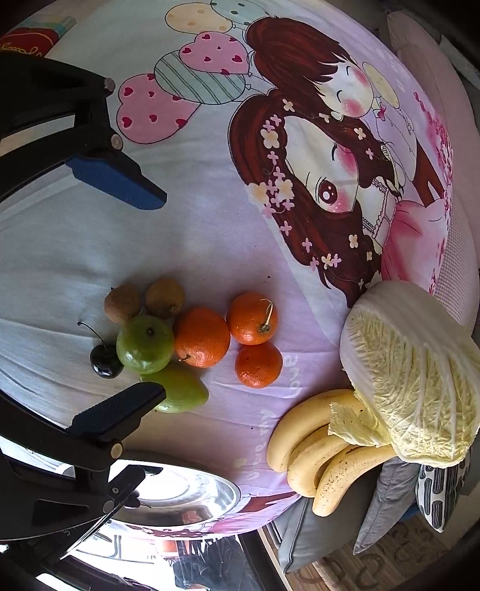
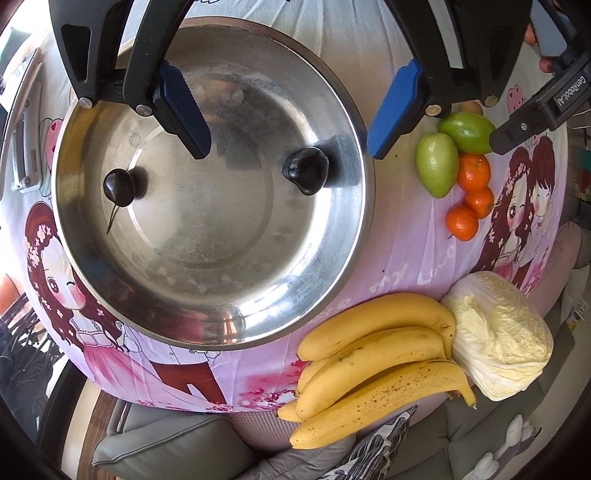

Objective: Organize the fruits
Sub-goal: 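Move both tools back toward the tangerines beside the green pears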

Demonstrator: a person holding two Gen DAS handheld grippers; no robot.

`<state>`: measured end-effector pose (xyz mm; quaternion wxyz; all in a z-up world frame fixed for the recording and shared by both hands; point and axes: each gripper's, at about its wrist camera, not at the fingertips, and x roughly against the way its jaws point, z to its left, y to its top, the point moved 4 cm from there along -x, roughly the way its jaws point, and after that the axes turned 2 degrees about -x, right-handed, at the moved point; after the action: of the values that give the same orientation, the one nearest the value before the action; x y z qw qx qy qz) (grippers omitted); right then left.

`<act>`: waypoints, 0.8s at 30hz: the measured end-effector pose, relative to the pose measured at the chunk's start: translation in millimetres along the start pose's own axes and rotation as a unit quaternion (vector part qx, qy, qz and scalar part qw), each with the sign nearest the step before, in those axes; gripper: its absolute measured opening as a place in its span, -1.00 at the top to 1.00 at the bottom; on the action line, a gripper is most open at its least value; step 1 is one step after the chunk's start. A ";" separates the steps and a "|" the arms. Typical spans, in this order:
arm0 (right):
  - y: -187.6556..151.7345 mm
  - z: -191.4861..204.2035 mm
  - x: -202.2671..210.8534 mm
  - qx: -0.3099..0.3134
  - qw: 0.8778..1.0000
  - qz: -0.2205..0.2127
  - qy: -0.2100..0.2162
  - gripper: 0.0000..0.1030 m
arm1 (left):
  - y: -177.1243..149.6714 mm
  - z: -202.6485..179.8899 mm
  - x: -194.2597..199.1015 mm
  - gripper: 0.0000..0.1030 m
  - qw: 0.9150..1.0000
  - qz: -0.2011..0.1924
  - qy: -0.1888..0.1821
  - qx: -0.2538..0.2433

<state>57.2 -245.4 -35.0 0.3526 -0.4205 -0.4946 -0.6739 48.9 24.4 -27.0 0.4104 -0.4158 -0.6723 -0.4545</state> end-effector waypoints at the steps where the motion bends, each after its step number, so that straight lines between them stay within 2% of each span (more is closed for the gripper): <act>1: -0.3 1.6 0.7 0.002 1.000 -0.004 -0.003 -0.75 | -0.1 0.7 1.9 -0.84 1.000 -0.005 -0.002 0.000; 6: 1.5 7.7 1.7 0.006 1.000 -0.015 0.000 -0.77 | 1.3 2.8 7.6 -0.84 1.000 -0.010 -0.023 -0.004; 14: 1.6 23.2 4.0 0.020 0.999 -0.025 0.015 -0.78 | 7.2 7.2 1.6 -0.84 0.999 -0.010 -0.033 0.007; 24: 4.7 53.8 6.8 0.049 0.997 -0.025 0.051 -0.78 | 25.2 11.7 -0.4 -0.84 0.999 -0.020 -0.030 -0.002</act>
<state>70.4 -195.2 -18.5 0.3803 -0.3553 -0.5189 -0.6781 70.4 41.5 -23.5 0.3797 -0.4163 -0.6919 -0.4515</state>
